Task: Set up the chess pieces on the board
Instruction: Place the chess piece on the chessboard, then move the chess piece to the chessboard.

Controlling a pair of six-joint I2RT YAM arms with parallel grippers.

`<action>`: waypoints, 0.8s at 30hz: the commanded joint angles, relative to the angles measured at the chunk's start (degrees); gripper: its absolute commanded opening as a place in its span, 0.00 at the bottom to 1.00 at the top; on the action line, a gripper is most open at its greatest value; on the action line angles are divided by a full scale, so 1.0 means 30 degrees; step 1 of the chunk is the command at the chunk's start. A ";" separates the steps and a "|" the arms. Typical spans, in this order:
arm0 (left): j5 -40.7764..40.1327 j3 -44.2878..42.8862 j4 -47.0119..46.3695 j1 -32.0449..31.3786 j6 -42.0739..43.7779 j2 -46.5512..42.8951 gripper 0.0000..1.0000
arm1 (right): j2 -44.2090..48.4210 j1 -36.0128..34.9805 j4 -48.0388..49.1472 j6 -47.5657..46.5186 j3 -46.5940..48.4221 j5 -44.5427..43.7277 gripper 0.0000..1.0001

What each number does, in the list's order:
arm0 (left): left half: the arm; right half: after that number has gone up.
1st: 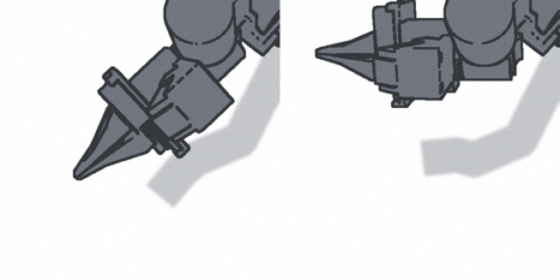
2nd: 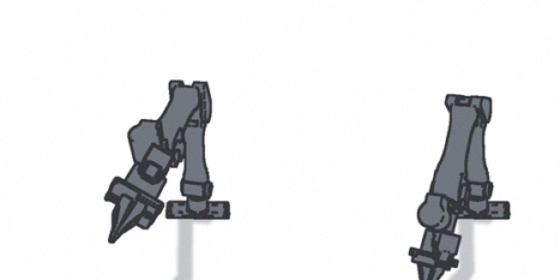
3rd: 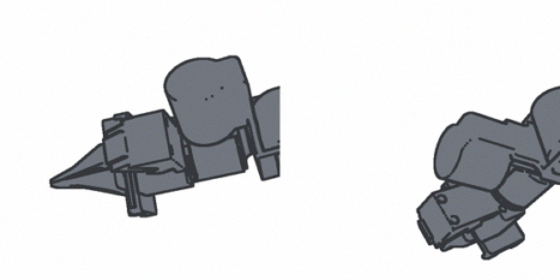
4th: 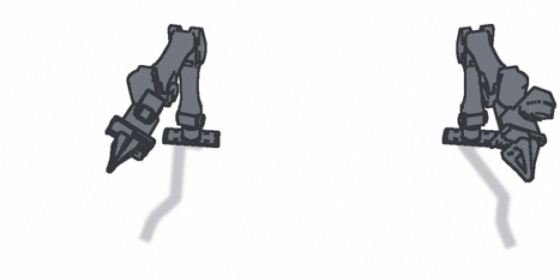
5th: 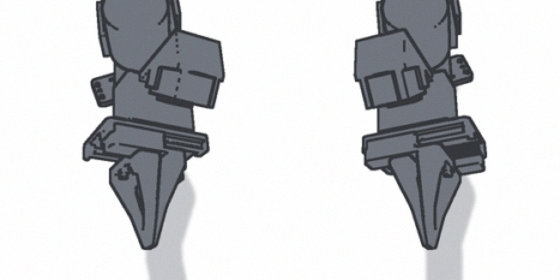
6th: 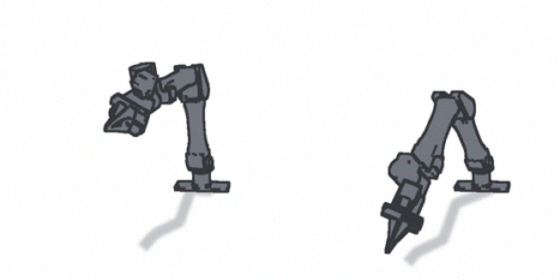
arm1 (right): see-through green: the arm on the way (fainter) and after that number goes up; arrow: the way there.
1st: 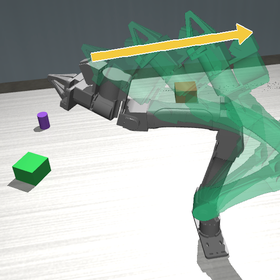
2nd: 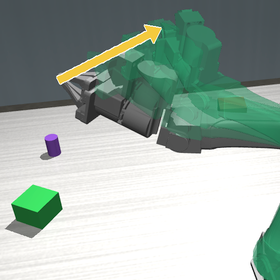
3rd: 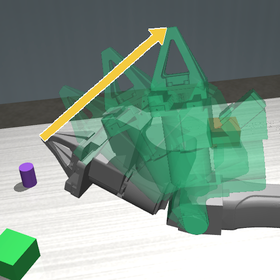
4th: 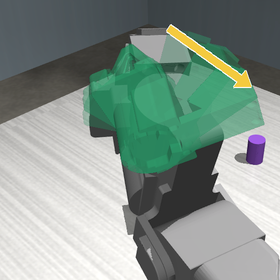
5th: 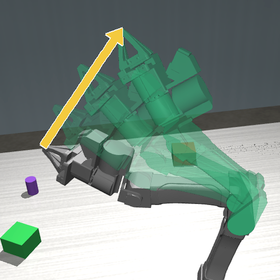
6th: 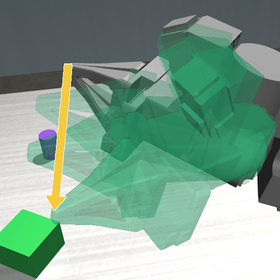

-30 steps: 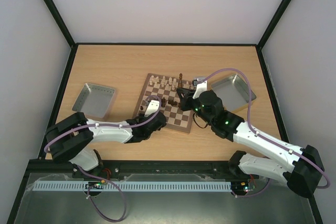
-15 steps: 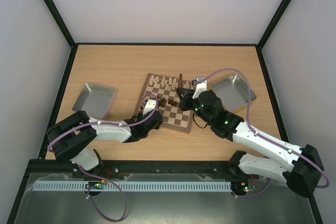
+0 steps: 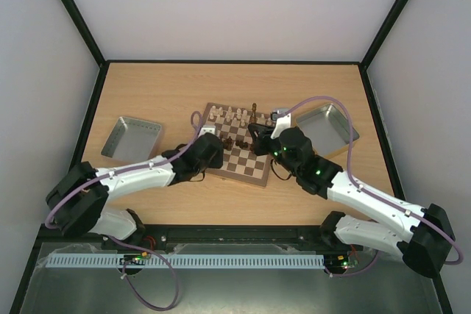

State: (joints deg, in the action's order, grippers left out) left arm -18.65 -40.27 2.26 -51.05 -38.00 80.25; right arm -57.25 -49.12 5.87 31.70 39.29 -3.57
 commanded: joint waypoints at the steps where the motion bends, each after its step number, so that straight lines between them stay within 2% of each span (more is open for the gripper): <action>1: 0.3275 -0.2108 0.4747 0.0579 -0.0281 0.0064 0.51 | 0.0419 0.0028 0.0357 0.0298 -0.0487 -0.0369 0.13; 6: 0.5235 -0.3569 0.7227 0.1200 -0.0408 0.0913 0.49 | 0.0481 0.0027 0.0445 0.0360 -0.0841 -0.0369 0.13; 13: 0.5083 -0.4698 0.8955 0.1811 -0.0558 0.3017 0.47 | 0.0243 0.0027 0.0651 0.0429 -0.1084 -0.0188 0.13; 24: 0.5551 -0.5009 0.8897 0.2018 -0.0243 0.3650 0.18 | -0.0384 0.0033 0.0533 0.0387 -0.1172 -0.0216 0.13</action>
State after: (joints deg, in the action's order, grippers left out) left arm -2.24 -53.69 27.18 -45.43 -38.94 90.76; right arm -57.67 -49.12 6.13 32.45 36.67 -3.44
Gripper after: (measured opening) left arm 0.214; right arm 0.126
